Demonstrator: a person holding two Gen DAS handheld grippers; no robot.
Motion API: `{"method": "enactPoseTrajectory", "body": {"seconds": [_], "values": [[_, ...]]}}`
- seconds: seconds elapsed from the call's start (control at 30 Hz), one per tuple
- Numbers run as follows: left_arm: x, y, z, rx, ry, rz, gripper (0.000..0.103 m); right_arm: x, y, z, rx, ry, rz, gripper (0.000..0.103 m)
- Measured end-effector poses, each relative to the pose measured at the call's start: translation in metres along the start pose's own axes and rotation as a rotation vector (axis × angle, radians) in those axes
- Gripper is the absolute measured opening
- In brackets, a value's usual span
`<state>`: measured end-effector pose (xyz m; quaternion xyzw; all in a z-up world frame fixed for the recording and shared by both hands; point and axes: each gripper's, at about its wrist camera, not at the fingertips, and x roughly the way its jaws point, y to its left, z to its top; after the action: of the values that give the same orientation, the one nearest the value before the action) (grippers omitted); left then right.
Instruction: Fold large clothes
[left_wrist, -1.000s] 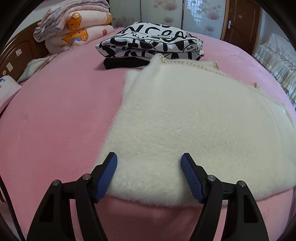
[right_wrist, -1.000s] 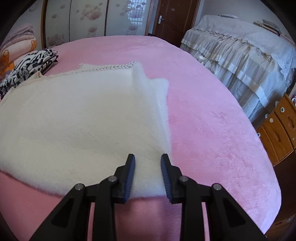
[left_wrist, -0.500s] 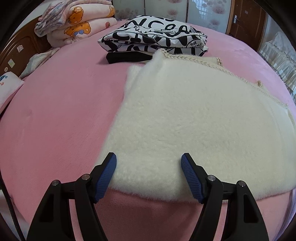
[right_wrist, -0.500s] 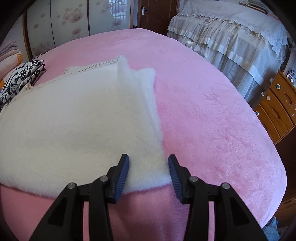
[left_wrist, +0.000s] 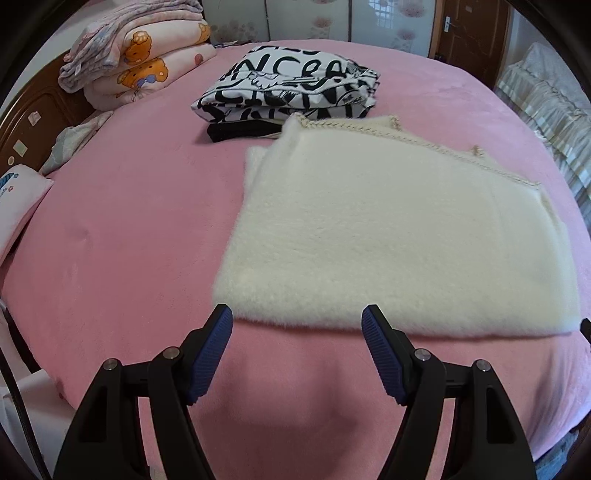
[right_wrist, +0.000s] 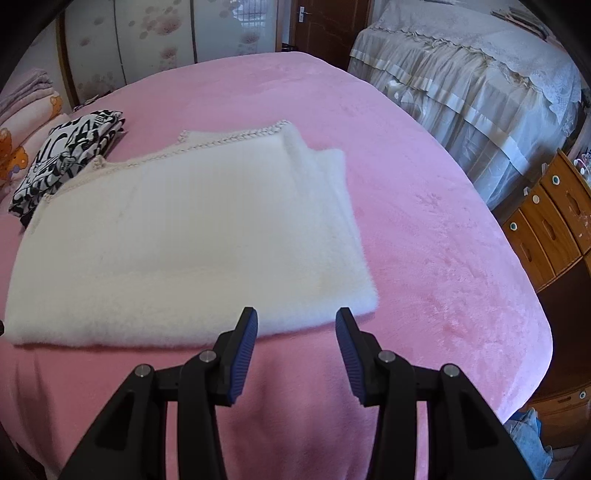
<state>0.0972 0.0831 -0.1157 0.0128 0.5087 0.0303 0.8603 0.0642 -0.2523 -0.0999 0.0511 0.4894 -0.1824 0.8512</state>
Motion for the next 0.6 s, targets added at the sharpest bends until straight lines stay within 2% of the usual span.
{"method": "enactPoseTrajectory", "body": {"seconds": [0.23, 0.37, 0.47, 0.6], "values": [[-0.034, -0.007, -0.015, 0.026, -0.023, -0.061, 0.071, -0.039, 0.039, -0.014, -0.087, -0.053, 0.072, 0.044], [-0.036, -0.008, -0.022, 0.016, -0.003, -0.119, 0.072, -0.055, 0.061, -0.021, -0.127, -0.075, 0.131, 0.044], [-0.026, -0.009, -0.029, -0.014, 0.015, -0.194, 0.073, -0.064, 0.075, -0.026, -0.151, -0.109, 0.181, 0.044], [0.008, -0.009, -0.04, -0.084, 0.055, -0.363, 0.074, -0.065, 0.09, -0.03, -0.175, -0.155, 0.209, 0.045]]}}
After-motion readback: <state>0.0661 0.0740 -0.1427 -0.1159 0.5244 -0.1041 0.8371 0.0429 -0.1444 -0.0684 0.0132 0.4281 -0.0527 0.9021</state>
